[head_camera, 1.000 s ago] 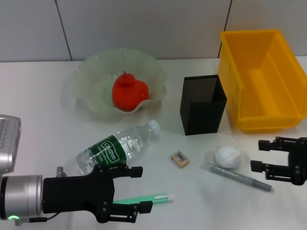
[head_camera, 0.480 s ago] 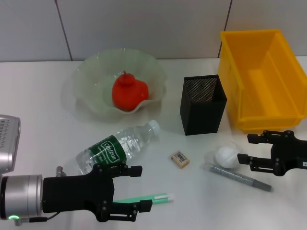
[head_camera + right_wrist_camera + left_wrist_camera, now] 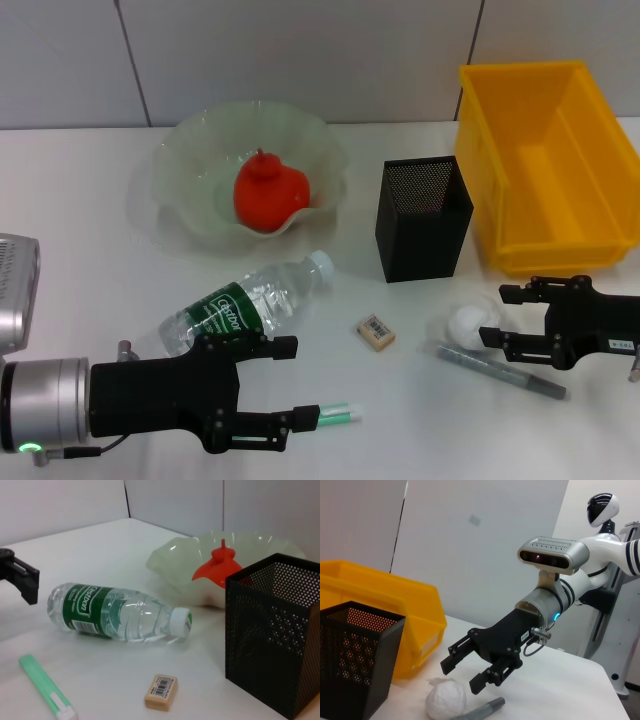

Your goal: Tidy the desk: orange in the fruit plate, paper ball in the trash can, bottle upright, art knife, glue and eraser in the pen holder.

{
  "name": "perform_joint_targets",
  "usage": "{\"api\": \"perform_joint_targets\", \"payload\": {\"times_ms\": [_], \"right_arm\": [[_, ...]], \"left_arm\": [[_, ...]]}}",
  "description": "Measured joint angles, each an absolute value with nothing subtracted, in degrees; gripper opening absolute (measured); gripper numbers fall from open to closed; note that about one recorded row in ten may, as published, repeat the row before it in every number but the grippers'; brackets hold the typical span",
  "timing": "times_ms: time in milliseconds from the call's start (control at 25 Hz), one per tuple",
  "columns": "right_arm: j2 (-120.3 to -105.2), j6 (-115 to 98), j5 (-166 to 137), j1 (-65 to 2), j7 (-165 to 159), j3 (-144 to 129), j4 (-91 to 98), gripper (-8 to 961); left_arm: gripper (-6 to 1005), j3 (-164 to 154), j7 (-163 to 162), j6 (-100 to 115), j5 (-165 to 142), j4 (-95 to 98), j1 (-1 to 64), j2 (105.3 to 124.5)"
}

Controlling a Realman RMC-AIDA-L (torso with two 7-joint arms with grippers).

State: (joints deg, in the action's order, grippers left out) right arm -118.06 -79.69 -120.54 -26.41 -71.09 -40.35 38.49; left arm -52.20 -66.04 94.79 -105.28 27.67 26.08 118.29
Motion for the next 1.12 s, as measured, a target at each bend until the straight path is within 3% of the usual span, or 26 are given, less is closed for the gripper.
{"api": "perform_joint_targets", "payload": {"times_ms": [840, 1120], "right_arm": [[-118.21, -75.3, -122.9, -30.0, -70.1, -41.7, 34.6, 632], [-118.21, -75.7, -122.6, -30.0, -70.2, -41.3, 34.9, 524]], "left_arm": [[860, -52.2, -66.2, 95.7, -103.6, 27.6, 25.6, 118.33], [860, -52.2, -66.2, 96.4, -102.8, 27.6, 25.4, 118.2]]}}
